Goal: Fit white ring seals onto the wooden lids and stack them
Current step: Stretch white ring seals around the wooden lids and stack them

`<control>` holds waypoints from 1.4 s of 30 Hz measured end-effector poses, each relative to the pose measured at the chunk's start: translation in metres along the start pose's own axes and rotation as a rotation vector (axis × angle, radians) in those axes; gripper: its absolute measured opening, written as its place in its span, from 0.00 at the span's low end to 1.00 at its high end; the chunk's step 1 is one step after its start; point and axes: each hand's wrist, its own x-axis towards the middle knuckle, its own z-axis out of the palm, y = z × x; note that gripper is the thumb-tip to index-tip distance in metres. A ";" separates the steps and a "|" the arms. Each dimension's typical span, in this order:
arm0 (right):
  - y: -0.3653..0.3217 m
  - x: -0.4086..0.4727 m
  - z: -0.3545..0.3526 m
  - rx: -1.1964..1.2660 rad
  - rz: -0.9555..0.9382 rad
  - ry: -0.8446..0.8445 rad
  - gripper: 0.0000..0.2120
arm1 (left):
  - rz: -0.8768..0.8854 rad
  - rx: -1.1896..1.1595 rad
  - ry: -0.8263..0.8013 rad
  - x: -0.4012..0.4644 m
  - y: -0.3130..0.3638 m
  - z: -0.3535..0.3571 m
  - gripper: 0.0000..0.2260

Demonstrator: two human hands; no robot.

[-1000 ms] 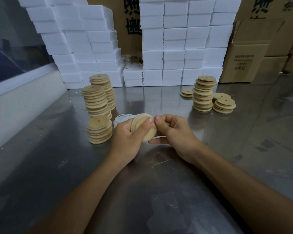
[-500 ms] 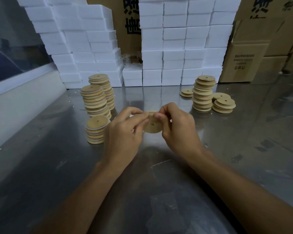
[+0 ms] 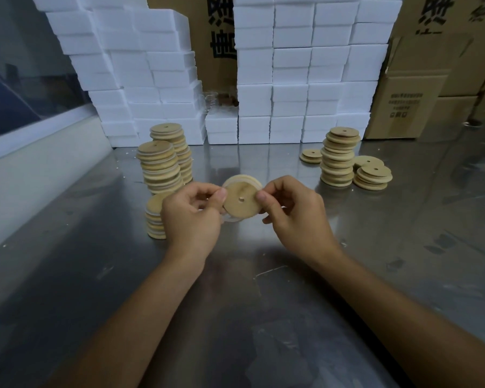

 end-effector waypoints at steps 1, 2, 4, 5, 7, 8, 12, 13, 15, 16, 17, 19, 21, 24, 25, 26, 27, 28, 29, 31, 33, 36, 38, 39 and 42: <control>0.000 0.000 0.001 0.025 0.000 0.002 0.05 | -0.066 -0.065 0.007 0.000 0.001 0.001 0.09; 0.000 0.000 0.002 0.051 0.003 0.005 0.06 | -0.123 -0.122 0.007 0.000 0.001 0.002 0.08; -0.001 -0.001 0.004 0.095 0.018 0.007 0.07 | -0.211 -0.212 0.000 -0.001 0.002 0.002 0.05; -0.002 -0.001 0.005 0.110 0.028 0.007 0.07 | -0.253 -0.256 -0.004 -0.002 0.003 0.003 0.05; -0.003 -0.001 0.004 0.125 0.046 0.013 0.08 | -0.345 -0.358 -0.012 -0.004 0.004 0.005 0.05; -0.003 -0.001 0.004 0.132 0.056 0.016 0.09 | -0.385 -0.406 -0.020 -0.006 0.004 0.006 0.05; -0.007 -0.001 0.004 0.177 0.095 0.034 0.10 | -0.445 -0.418 -0.129 -0.011 0.004 0.011 0.06; -0.007 -0.001 0.003 0.161 0.092 0.035 0.09 | -0.447 -0.389 -0.151 -0.011 0.004 0.011 0.07; -0.008 -0.001 0.001 0.125 0.083 0.022 0.07 | -0.426 -0.327 -0.174 -0.011 0.002 0.011 0.07; -0.008 0.000 -0.001 0.112 0.077 0.015 0.06 | -0.395 -0.296 -0.181 -0.011 0.002 0.011 0.07; -0.008 0.000 -0.002 0.100 0.071 0.009 0.06 | -0.355 -0.261 -0.183 -0.010 0.001 0.010 0.06; -0.008 0.000 -0.003 0.067 0.046 -0.006 0.06 | -0.258 -0.184 -0.176 -0.008 0.000 0.008 0.04; -0.007 0.000 -0.004 0.029 0.004 -0.021 0.07 | -0.145 -0.096 -0.166 -0.008 0.000 0.006 0.05; -0.003 0.001 -0.006 -0.044 -0.051 -0.029 0.08 | 0.072 0.104 -0.181 -0.008 -0.001 0.005 0.08; -0.002 0.001 -0.006 -0.059 -0.054 -0.024 0.08 | 0.118 0.143 -0.192 -0.009 -0.001 0.005 0.09; -0.001 0.002 -0.007 -0.066 -0.047 -0.016 0.08 | 0.137 0.155 -0.202 -0.009 -0.001 0.005 0.09; 0.000 0.003 -0.007 -0.069 -0.036 -0.005 0.07 | 0.134 0.145 -0.210 -0.008 -0.001 0.005 0.10; 0.000 0.003 -0.007 -0.067 -0.023 0.007 0.07 | 0.116 0.128 -0.216 -0.008 -0.002 0.004 0.10; 0.000 0.003 -0.007 -0.057 -0.009 0.019 0.05 | 0.095 0.112 -0.217 -0.008 -0.002 0.004 0.10; 0.000 0.002 -0.006 -0.024 0.016 0.037 0.03 | 0.068 0.094 -0.198 -0.008 -0.002 0.003 0.09; -0.002 0.001 -0.004 0.035 0.043 0.046 0.03 | 0.022 0.045 -0.158 -0.007 -0.002 0.004 0.09; -0.002 -0.001 -0.001 0.097 0.069 0.001 0.07 | -0.048 -0.032 -0.095 -0.003 -0.002 0.003 0.07; -0.001 -0.003 0.000 0.071 0.060 -0.028 0.07 | -0.077 -0.079 -0.045 0.003 -0.001 -0.001 0.08; 0.000 -0.004 0.000 0.056 0.060 -0.032 0.06 | -0.096 -0.109 -0.014 0.007 0.000 -0.004 0.08; 0.003 -0.004 0.000 0.009 0.069 -0.043 0.03 | -0.184 -0.187 0.121 0.019 0.003 -0.013 0.10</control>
